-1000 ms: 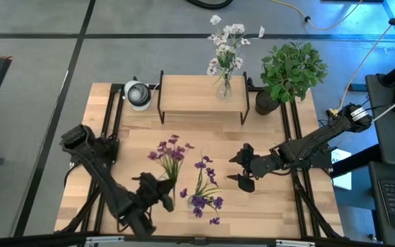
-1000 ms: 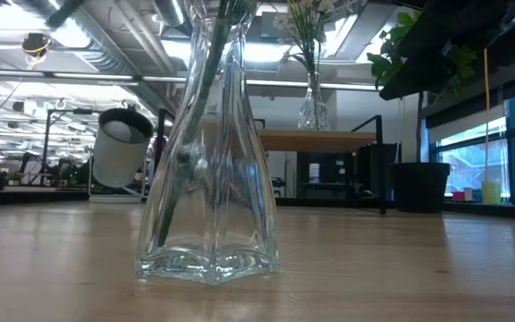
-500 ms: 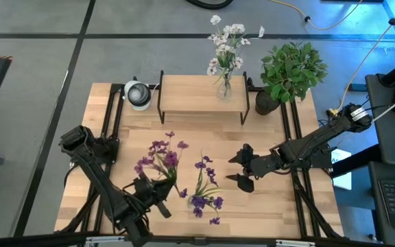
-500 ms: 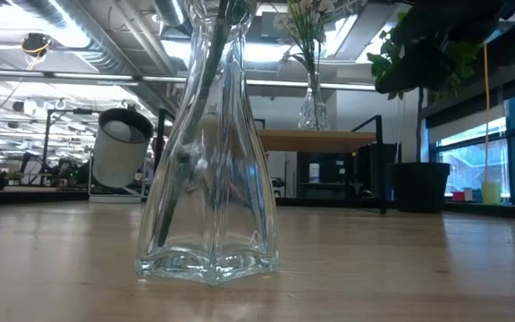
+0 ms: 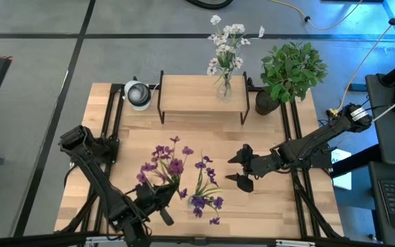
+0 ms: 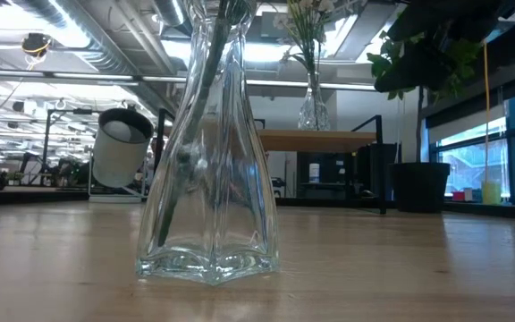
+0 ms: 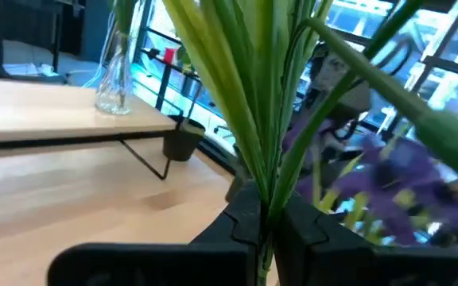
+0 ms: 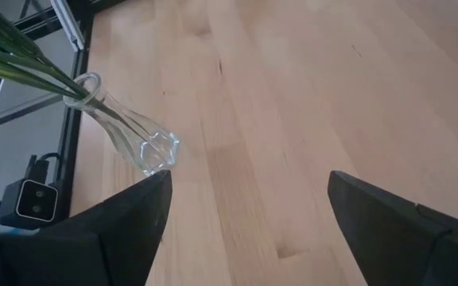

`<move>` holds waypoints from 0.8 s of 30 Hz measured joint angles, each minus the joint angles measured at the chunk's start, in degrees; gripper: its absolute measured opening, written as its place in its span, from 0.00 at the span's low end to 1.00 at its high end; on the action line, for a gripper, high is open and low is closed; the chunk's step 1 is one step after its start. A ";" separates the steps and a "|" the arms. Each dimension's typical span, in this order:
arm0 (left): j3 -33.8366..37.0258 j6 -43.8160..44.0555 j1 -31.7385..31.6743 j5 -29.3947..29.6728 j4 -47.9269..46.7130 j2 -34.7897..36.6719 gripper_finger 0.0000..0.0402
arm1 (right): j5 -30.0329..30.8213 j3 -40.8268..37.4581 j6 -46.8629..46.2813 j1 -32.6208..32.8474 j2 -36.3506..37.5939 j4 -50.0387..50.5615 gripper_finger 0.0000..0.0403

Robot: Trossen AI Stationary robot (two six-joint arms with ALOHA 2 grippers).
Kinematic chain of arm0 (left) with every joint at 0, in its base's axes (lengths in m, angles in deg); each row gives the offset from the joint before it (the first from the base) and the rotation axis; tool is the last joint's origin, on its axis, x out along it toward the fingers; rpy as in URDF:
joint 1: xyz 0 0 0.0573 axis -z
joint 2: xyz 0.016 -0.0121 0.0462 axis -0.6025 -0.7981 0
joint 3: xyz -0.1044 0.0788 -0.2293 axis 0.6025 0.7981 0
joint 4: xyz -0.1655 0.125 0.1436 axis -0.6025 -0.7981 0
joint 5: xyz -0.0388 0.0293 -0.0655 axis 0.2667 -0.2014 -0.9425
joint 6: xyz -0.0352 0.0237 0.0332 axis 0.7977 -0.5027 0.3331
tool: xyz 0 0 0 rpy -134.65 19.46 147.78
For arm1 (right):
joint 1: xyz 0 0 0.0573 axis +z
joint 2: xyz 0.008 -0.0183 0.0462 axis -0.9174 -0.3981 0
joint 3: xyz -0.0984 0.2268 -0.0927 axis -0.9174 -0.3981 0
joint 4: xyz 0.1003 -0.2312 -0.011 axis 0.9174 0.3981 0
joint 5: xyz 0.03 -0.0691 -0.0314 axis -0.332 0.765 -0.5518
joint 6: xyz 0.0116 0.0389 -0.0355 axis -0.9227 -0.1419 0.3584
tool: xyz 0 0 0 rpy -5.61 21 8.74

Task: Pick and place flowers into a vace then onto a shelf
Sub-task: Put the purple flowers into the transparent vase

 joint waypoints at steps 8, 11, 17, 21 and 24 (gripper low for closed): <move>-9.91 -20.60 1.72 -4.37 1.84 0.11 0.02 | 0.01 0.00 -1.33 0.00 0.00 0.01 0.84; -13.36 -28.23 2.79 -4.44 3.23 0.14 0.02 | 0.01 0.00 -1.33 0.02 0.00 0.00 0.84; -18.84 -44.37 4.48 -10.01 10.40 0.15 0.02 | 0.02 0.00 -1.29 0.02 0.00 0.02 0.84; -20.12 -63.25 4.12 -17.30 24.93 0.15 0.02 | 0.02 0.00 -1.25 0.02 0.00 0.02 0.84; -20.09 -81.59 3.90 -24.65 39.52 0.13 0.02 | 0.02 0.00 -1.22 0.02 0.00 0.02 0.84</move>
